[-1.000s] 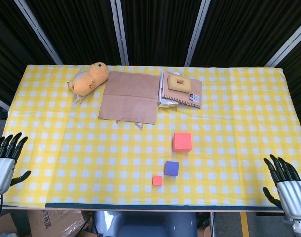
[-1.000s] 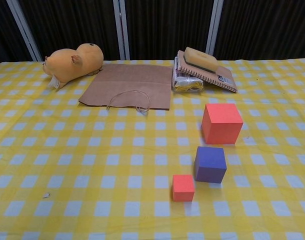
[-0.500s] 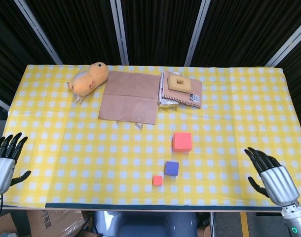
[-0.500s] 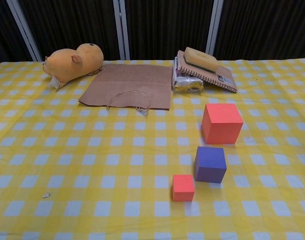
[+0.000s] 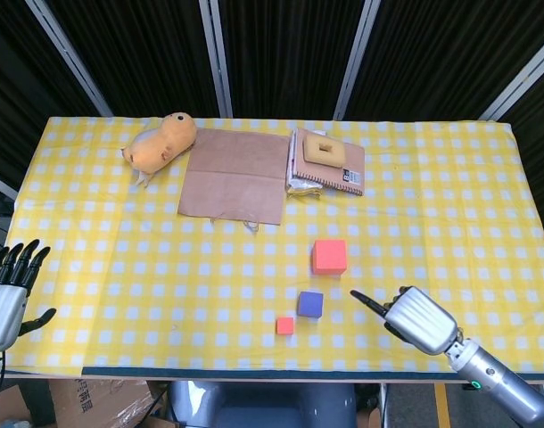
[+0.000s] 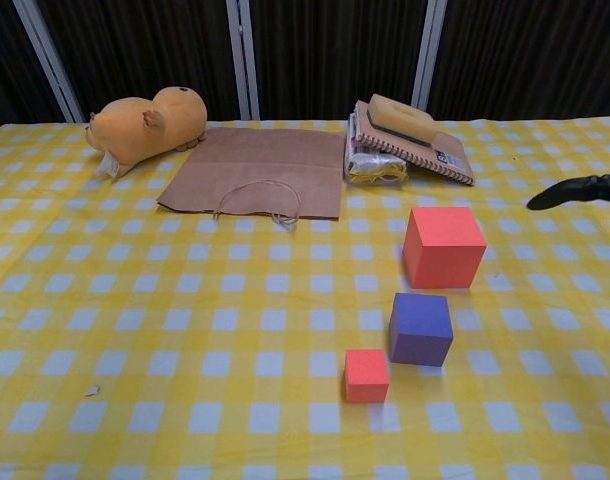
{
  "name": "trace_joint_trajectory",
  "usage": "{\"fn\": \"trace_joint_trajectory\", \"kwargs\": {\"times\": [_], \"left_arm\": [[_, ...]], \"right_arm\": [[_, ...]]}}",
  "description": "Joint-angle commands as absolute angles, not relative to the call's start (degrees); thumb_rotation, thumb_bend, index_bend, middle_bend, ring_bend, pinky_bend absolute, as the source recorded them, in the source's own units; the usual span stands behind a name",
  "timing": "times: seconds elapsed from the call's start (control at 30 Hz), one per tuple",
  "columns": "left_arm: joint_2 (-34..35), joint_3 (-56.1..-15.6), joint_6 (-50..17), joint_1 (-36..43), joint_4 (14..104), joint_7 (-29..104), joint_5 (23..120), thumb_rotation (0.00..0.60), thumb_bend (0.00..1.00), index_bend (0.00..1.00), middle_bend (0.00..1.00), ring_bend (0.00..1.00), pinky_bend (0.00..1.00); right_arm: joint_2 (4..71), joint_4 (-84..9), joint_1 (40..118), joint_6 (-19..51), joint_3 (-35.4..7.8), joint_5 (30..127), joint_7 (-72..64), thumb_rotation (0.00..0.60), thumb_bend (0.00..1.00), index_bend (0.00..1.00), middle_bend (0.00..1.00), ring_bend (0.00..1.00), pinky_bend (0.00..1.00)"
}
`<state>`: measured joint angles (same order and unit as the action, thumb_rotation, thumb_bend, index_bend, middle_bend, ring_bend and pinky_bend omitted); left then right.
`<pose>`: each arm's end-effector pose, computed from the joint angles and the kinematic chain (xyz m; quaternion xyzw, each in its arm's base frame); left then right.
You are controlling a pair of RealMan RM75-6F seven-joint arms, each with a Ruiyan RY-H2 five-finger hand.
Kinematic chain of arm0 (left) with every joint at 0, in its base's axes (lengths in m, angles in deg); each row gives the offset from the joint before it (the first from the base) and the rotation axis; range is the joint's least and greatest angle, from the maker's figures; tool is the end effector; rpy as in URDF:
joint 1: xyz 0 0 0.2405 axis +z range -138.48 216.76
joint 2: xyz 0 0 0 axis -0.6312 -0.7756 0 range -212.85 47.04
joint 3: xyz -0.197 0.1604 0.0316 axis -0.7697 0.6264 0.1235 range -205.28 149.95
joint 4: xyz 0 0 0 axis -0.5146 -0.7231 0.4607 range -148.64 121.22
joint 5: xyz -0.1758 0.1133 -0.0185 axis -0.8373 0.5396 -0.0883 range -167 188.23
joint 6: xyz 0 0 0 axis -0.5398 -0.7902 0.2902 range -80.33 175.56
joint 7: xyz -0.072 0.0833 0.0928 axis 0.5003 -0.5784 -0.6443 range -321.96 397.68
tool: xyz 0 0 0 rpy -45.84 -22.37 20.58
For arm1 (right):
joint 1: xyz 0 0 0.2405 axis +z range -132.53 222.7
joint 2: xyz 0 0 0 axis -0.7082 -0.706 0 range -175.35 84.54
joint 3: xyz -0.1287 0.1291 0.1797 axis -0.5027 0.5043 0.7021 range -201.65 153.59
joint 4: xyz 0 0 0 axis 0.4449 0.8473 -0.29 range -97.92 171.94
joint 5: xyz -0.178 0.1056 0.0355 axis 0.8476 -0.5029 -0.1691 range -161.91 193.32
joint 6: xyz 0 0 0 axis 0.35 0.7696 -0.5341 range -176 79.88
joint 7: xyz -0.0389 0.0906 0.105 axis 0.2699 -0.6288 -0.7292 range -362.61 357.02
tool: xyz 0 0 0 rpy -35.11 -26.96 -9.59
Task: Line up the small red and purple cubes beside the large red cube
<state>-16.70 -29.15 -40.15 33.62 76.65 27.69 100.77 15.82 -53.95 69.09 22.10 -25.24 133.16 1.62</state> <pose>-0.3022 0.1794 0.1493 -0.6424 -0.3065 -0.3605 0.6028 -0.2193 -0.2233 0.1034 0.8597 -0.1408 0.3648 0.3286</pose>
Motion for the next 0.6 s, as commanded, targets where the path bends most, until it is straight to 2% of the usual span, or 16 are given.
{"fn": "trace_joint_trajectory", "kwargs": {"times": [0.03,0.27,0.6], "left_arm": [[-16.7,-29.1,-40.2,33.6,76.6,27.7,100.8,0.600,0.02,0.00,0.00,0.00,0.00],[-16.7,-29.1,-40.2,33.6,76.6,27.7,100.8,0.600,0.02,0.00,0.00,0.00,0.00],[-16.7,-29.1,-40.2,33.6,76.6,27.7,100.8,0.600,0.02,0.00,0.00,0.00,0.00]], "right_arm": [[18.2,-55.4,72.8,17.0,-25.0,134.6,6.3,0.600,0.39,0.11,0.83,0.89,0.80],[22.6,-53.2,76.8,10.8,-24.3,133.3,9.8,0.600,0.38,0.08,0.83,0.89,0.80],[27.7,-48.3,79.7,6.9,-24.2,131.1,12.7,0.600,0.39,0.03,0.83,0.89,0.80]]}}
